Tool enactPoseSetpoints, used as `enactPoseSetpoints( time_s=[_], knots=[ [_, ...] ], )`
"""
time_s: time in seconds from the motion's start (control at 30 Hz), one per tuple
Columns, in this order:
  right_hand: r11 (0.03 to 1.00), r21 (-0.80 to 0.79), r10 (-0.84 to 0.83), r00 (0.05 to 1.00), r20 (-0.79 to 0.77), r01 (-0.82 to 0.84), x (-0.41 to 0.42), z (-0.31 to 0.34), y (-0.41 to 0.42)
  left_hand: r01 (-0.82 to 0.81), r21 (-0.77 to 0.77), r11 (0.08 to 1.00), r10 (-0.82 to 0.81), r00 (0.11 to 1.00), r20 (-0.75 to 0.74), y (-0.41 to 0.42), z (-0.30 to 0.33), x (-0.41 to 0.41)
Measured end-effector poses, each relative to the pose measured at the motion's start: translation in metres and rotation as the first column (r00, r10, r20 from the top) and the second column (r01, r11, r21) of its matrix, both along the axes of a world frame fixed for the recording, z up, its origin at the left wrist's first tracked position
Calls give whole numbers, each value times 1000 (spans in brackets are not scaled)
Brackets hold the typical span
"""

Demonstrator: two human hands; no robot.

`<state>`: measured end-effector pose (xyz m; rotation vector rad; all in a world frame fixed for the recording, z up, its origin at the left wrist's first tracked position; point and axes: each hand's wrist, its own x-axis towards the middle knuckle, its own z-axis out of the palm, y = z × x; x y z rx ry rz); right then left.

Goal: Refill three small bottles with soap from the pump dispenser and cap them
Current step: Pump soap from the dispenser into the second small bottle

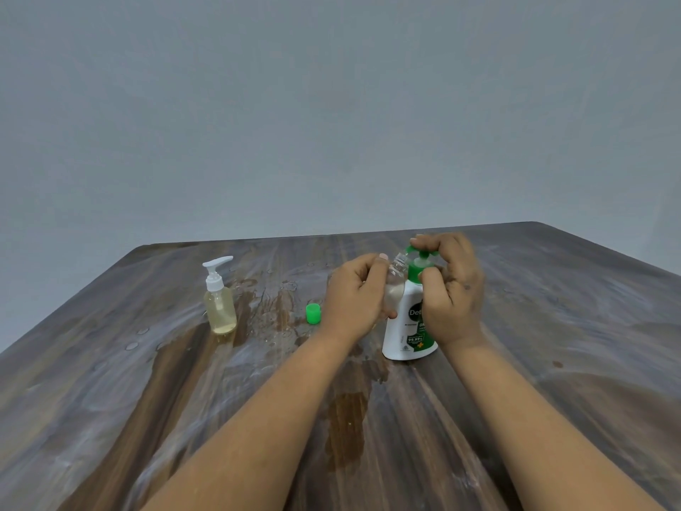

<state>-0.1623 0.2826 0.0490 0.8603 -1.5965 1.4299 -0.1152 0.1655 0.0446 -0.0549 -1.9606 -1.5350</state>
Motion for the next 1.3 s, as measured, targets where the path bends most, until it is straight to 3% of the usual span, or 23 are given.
enactPoseSetpoints(
  time_s=[1.3],
  knots=[
    [999,25,-32,999,-19,32,1,-1,0,14,75,997,-13,1000,-14,4,2,3]
  ],
)
